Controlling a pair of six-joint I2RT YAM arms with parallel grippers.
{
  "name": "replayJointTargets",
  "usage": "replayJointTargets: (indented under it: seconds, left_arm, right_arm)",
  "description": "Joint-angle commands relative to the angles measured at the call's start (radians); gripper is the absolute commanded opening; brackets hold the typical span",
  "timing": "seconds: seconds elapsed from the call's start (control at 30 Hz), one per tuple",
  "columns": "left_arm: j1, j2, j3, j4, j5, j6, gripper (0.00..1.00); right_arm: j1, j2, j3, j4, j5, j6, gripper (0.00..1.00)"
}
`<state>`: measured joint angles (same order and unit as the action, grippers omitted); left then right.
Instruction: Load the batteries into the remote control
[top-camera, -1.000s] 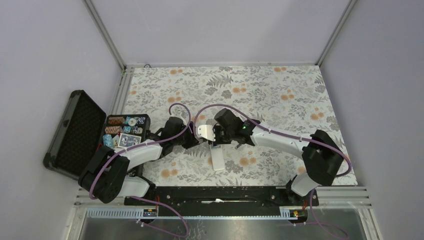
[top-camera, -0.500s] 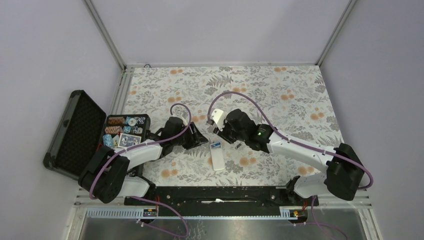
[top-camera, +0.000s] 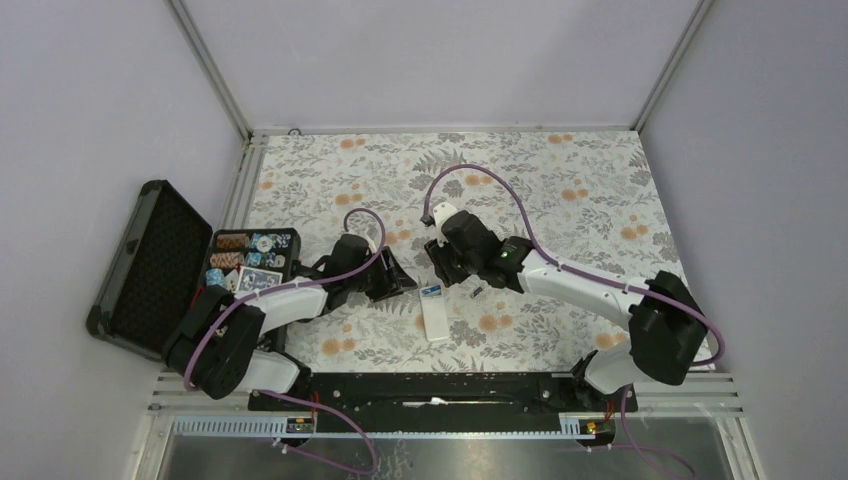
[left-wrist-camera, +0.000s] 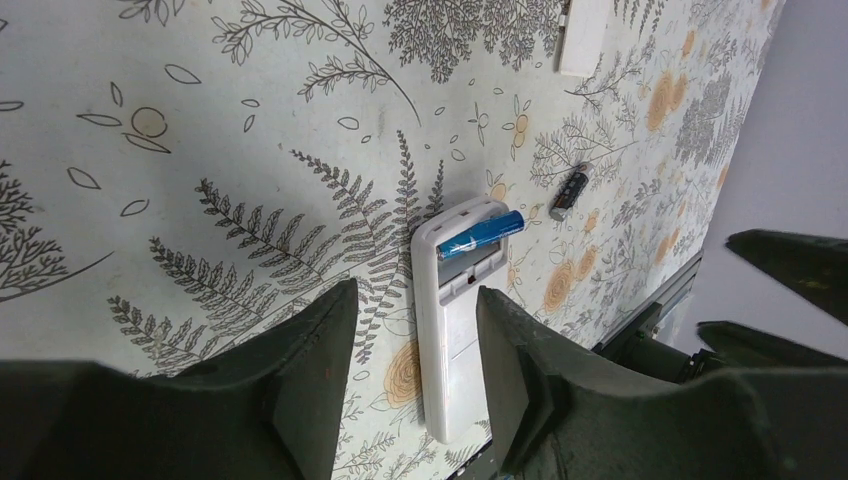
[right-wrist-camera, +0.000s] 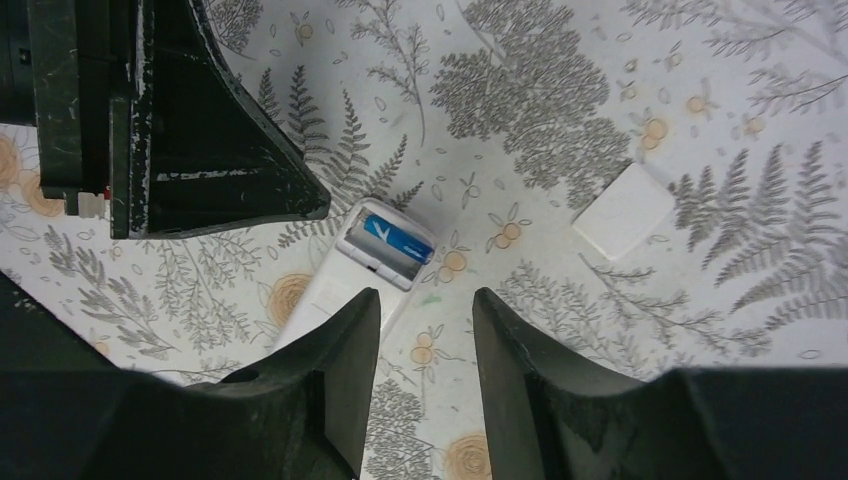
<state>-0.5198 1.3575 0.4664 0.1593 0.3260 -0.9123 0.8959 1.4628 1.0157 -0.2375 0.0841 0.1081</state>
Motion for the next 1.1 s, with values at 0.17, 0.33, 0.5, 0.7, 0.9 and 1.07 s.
replayJointTargets:
  seconds: [0.17,0.33,0.5,0.7,0.9,1.07]
  left_arm:
    - [-0.004,0.045,0.058,0.036,0.035,0.017,0.49]
    - [-0.009,0.08,0.064,0.059,0.046,0.011,0.46]
    - [-0.011,0.114,0.067,0.091,0.06,-0.002,0.43]
    - [-0.012,0.135,0.073,0.111,0.069,-0.009,0.42]
    - [-0.014,0.143,0.075,0.123,0.076,-0.012,0.37]
    - [-0.014,0.145,0.072,0.127,0.081,-0.013,0.35]
  right_arm:
    - [-0.03,0.126,0.092,-0.073,-0.081,0.183,0.41]
    - [-0.04,0.168,0.091,-0.072,-0.116,0.215,0.39]
    - [-0.049,0.201,0.092,-0.073,-0.121,0.238,0.38]
    - [-0.054,0.228,0.096,-0.066,-0.128,0.247,0.38]
    - [-0.061,0.238,0.093,-0.044,-0.134,0.264,0.37]
    - [-0.064,0.252,0.102,-0.043,-0.14,0.268,0.35]
